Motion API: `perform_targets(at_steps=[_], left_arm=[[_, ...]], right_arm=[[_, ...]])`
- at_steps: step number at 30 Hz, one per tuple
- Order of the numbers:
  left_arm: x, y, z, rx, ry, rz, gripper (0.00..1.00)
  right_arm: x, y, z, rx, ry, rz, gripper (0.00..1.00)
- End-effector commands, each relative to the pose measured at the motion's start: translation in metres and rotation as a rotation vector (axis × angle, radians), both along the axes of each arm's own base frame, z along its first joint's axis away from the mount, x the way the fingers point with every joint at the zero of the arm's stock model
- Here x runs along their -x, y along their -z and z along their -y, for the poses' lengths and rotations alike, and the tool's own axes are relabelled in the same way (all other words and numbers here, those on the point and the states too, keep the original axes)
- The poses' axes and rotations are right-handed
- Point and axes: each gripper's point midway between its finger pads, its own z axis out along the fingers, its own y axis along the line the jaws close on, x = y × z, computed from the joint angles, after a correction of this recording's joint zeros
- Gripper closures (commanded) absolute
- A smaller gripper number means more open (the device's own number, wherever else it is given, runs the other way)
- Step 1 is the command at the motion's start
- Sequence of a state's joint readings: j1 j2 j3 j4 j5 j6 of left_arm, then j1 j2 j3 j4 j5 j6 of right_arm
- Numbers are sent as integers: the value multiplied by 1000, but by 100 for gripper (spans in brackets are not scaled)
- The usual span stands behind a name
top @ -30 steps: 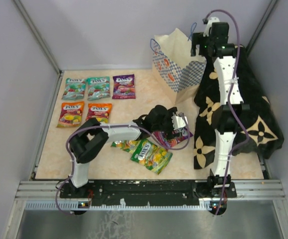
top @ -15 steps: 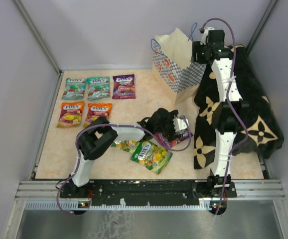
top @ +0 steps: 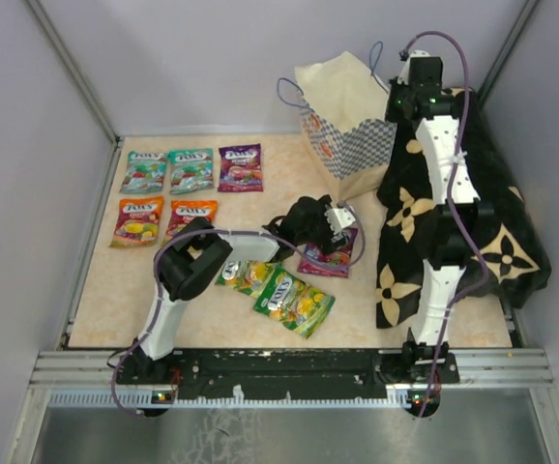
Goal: Take the snacks out of the paper bag
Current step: Pick up the paper bag from the center of the board.
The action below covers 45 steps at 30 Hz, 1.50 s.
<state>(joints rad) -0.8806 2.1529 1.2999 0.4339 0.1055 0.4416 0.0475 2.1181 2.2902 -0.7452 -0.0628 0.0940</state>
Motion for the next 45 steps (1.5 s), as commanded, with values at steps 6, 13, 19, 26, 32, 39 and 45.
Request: perform_targets(at_steps=[6, 13, 19, 26, 32, 39, 45], left_arm=[[-38, 27, -37, -117, -200, -53, 3], [-67, -6, -55, -106, -256, -34, 3], [-47, -63, -57, 16, -339, -143, 1], [26, -58, -51, 281, -637, -733, 1], [62, -44, -39, 449, -950, -884, 1], [50, -11, -48, 374, -1318, -823, 1], [46, 30, -51, 303, -1389, -849, 1]], right_arm=[[37, -164, 11, -115, 109, 403, 100], [67, -202, 12, -132, 111, 483, 100], [83, -207, 13, -144, 120, 489, 100], [101, -209, 14, -157, 129, 510, 100], [105, -201, 14, -161, 132, 499, 100], [111, -192, 13, -160, 124, 485, 100], [119, -188, 18, -146, 137, 487, 100]])
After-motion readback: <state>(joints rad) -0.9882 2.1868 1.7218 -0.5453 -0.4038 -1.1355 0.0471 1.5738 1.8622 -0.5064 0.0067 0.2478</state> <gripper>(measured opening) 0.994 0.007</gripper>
